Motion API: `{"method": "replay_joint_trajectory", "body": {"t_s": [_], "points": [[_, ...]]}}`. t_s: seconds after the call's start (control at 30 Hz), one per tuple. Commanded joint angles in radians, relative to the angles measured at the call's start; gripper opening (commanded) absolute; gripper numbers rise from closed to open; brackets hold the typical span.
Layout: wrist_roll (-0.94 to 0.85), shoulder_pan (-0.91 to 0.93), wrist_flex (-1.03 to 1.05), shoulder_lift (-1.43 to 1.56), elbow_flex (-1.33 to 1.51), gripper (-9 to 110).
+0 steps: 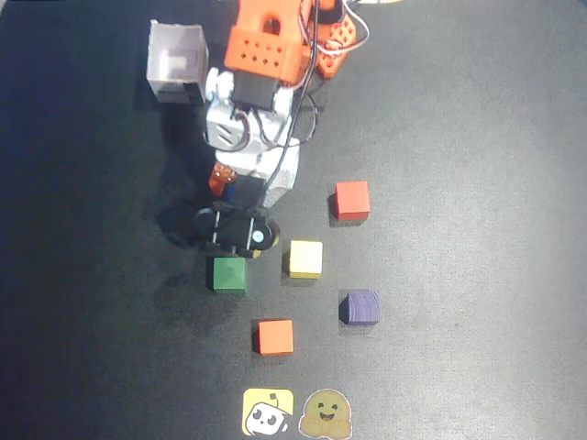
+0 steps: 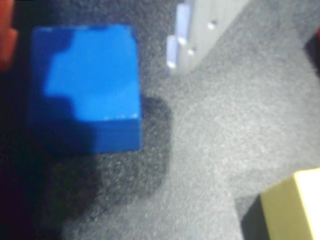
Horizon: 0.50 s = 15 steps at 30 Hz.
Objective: Put the blue cube on top of the purple cube.
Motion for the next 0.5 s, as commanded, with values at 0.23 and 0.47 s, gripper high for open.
{"method": "replay_joint_trajectory", "body": {"t_s": [0.23, 0.47], "points": [[-0.012, 0.006, -0.058, -0.046, -0.037, 22], [-0.009, 0.008, -0.091, -0.055, -0.023, 20]]}}
